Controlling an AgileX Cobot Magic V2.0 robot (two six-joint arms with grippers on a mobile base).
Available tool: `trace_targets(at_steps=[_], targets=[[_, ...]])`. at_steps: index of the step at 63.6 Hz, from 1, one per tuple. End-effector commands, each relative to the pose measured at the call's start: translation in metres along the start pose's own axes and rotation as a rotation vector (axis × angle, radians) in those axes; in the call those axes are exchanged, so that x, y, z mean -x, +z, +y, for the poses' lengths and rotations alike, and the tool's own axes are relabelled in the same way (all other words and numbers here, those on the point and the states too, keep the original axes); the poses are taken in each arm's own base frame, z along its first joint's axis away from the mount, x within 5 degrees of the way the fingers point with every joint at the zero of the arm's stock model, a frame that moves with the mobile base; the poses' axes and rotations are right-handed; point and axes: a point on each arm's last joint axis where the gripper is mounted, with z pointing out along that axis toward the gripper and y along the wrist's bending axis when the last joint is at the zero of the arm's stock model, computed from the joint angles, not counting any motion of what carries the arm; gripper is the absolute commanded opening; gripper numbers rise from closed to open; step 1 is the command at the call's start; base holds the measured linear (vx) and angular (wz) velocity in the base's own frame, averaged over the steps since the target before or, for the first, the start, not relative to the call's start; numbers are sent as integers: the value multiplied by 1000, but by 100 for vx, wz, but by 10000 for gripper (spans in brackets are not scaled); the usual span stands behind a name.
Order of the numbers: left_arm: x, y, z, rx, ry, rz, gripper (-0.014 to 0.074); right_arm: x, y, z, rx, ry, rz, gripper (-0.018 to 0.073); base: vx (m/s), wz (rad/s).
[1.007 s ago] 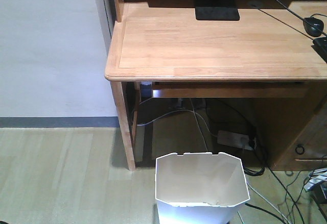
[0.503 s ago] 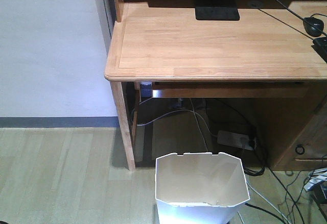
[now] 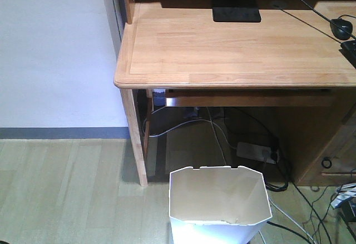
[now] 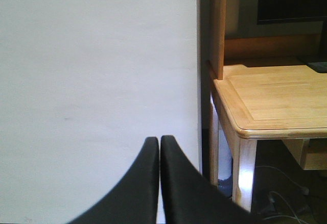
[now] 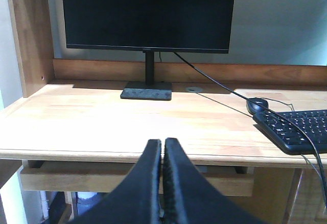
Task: Move trash bin to bedside with robot
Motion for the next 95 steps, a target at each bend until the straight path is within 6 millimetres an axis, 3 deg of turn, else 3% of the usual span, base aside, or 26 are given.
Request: trace_targets(at_steps=[1,11,23,44,55,79,88,95], targets=[[15,-2,-1,-8,-7,-102,-6,6,-1,0,-1,-13,-119,-9,0,0],[15,-2,-1,-8,-7,-102,-6,27,-4,0,3,35,-247,-9,0,0],[15,-2,-1,-8,-7,-102,-6,67,-7,0,4,36,-306,-9,0,0],[15,-2,-1,-8,-7,-102,-6,125,37,0,-6,-4,-13,-9,0,0],[15,-2,-1,-8,-7,-102,-6,125,59,-1,-15,-11,212,-9,0,0],[15,-2,-1,-8,-7,-102,-6,108,78,-2,-20,-37,353,4,0,0],[15,-2,-1,-8,-7,-102,-6,108,78,-3,-23,-62,354,73,0,0],[15,-2,-1,-8,-7,-102,-6,108,78,-3,-25,-78,354,181,0,0]])
